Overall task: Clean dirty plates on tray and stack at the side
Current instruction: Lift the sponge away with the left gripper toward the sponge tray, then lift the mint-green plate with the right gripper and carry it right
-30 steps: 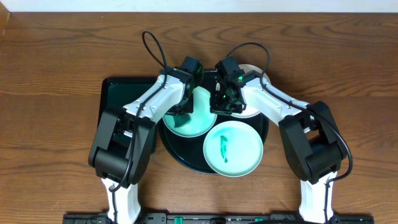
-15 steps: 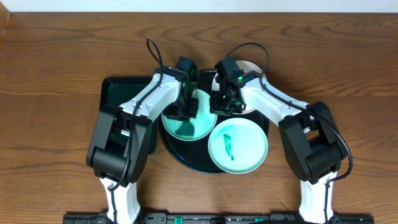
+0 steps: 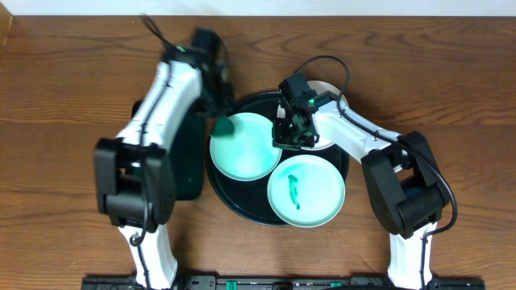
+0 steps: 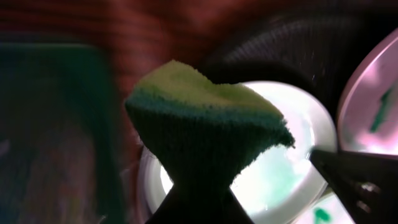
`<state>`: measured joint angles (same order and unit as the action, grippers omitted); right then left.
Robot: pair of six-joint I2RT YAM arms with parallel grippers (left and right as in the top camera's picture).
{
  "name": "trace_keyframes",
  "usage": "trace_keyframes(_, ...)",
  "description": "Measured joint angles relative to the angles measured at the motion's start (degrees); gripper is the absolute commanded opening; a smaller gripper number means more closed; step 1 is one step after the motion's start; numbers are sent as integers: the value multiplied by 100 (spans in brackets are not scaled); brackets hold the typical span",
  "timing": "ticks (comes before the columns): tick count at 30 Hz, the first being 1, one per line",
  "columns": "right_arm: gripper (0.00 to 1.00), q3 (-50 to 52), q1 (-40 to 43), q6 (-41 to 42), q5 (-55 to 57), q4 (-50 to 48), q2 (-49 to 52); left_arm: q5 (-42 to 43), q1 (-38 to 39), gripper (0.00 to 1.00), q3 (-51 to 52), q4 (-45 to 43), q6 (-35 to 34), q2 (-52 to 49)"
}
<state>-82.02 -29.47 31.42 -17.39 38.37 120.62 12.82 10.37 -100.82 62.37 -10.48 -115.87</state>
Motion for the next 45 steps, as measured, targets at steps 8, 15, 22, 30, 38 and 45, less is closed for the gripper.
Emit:
trace_keyframes(8,1,-170,-109,-146,273,297,0,-260,-951,7,-852,748,-22,918)
trace_keyframes(15,1,-866,-649,-306,1631,1152,-155,-332,-1694,7,-898,946,-22,1244)
trace_keyframes(22,1,-1438,-1259,-505,3628,1755,-778,-334,-1845,7,-750,949,-22,1217)
trace_keyframes(30,1,-1480,-2055,-651,6133,2122,-1161,-334,-1862,7,-691,946,-22,1215)
trace_keyframes(38,1,-1480,-3091,-708,8520,2120,-1163,-334,-1862,7,-649,938,-22,1215)
trace_keyframes(45,1,-1480,-3425,-769,9700,2118,-1176,-334,-1862,7,-649,918,-22,1215)
